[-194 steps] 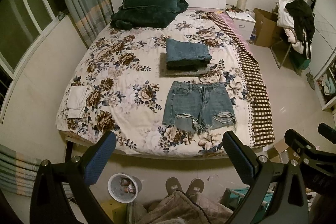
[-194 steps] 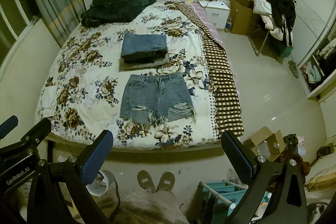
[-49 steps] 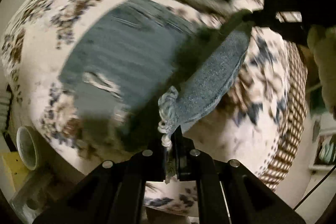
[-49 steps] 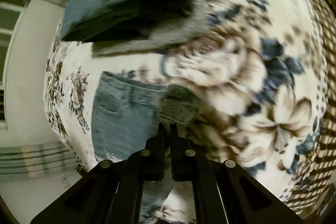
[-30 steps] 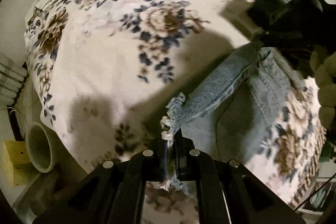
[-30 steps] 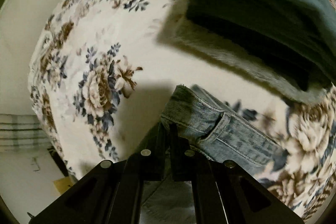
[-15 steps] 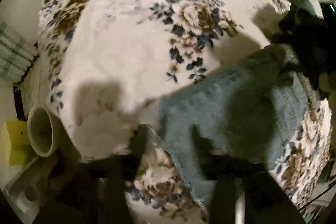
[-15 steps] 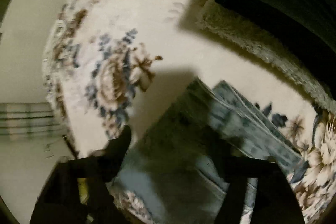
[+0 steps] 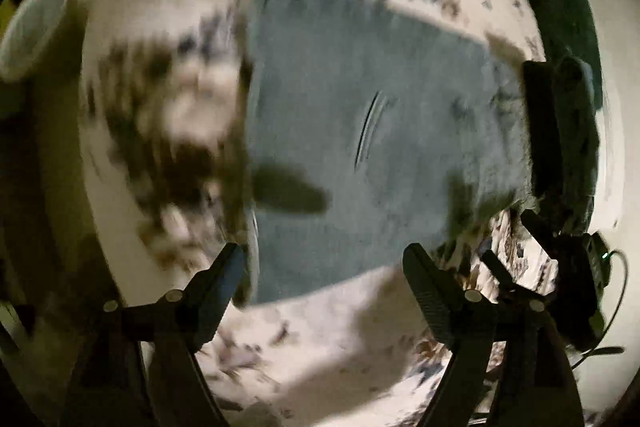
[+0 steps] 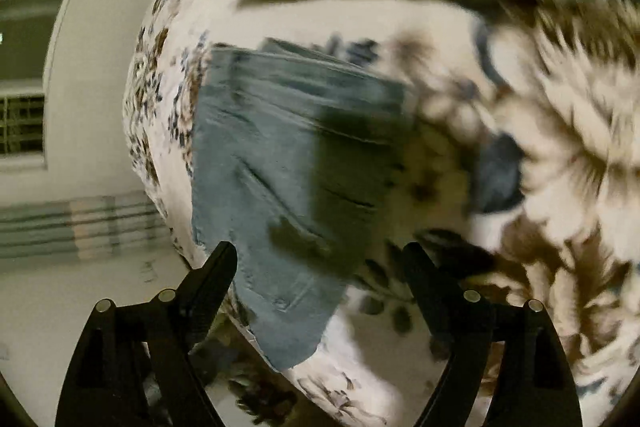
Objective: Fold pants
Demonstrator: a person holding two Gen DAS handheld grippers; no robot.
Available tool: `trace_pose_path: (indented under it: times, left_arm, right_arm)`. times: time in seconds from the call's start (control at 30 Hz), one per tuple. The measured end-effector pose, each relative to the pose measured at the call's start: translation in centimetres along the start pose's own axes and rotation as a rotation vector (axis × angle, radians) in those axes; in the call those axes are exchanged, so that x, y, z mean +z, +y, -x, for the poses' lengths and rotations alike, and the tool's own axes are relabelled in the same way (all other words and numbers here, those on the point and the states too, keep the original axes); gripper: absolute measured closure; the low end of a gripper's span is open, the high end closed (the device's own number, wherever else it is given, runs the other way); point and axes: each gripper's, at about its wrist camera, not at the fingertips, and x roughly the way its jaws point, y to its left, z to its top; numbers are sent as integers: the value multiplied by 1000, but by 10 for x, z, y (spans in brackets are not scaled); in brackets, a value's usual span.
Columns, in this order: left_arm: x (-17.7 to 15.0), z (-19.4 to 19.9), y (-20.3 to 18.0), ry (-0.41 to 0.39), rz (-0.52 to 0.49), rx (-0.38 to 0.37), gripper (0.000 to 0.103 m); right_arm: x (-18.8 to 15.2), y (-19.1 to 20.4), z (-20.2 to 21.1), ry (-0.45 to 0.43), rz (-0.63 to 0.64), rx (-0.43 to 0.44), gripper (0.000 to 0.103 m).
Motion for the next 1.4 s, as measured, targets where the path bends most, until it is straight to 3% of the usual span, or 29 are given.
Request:
trace_pose_path:
  times: [0.17,0.3,0.53,0.73,0.87,1.1,1.4]
  left_arm:
    - [-20,-26,6,-26,64,15,22]
    - [-18,-35,12,-59,125,2,22]
    - [-19,-34,23,-86,244,-47,22]
    - [-36,-16,35,-50,362,-134,22]
    - [-40,-31,29,-8,353,-155,22]
    - [-39,-48,25,-16,368,-179,22]
    - [-35,-69,49,-24,568,-267,22]
  right_arm:
    - [3,-41,-21,-6,-67,109,17]
    - [9,-49,-38,-1,-56,160,17]
    - [20,-38,-58,-8,-2,167,15]
    - [29,-13,-62,-28,64,107,15]
    - [27,-5,-64,-53,66,94,15]
    - [27,-9,-59,-77,44,110,15]
    - [26,-23,-50,-70,18,155,16]
